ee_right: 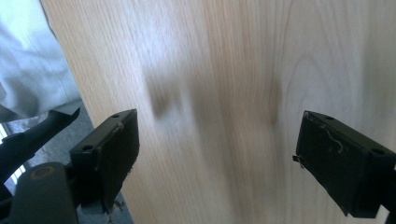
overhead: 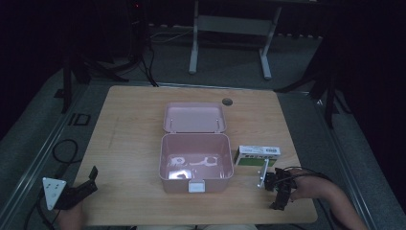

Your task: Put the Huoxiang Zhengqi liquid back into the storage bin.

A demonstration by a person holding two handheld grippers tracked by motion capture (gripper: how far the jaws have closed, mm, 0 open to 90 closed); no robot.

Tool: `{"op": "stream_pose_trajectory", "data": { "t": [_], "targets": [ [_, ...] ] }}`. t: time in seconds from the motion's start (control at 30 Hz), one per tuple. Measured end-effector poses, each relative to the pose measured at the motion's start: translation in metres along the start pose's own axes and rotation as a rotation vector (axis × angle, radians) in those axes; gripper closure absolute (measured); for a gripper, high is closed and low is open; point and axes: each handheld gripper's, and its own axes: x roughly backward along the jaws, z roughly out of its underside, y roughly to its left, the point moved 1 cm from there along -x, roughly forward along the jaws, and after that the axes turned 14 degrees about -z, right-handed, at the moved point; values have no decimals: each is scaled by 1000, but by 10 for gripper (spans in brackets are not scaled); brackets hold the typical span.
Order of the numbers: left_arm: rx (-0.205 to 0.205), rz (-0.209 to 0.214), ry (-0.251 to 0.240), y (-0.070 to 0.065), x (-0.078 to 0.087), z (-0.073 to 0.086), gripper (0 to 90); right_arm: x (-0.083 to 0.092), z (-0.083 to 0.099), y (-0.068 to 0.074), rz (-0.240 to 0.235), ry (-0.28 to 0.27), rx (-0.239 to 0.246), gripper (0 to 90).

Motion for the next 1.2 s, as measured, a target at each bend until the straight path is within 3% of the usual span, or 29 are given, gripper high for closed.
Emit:
{"op": "stream_pose_trajectory", "data": {
  "t": [0.37, 0.53, 0.63, 0.77, 1.2],
  "targets": [
    [0, 3, 0, 0, 0, 0, 10, 5, -30, 3, 13, 10, 88, 132],
    [3, 4, -2, 0, 0, 0, 10, 9, -43, 4, 13, 25, 98, 124],
    [2, 6, -2, 0, 0, 0, 10, 10, -49, 5, 14, 52, 125, 150],
    [6, 8, -4, 1, 0, 0, 10, 15, -53, 8, 30, 51, 161, 186],
    [5, 11, -3, 1, 0, 0, 9, 39, -53, 5, 42, 44, 151, 187]
  ]
}}
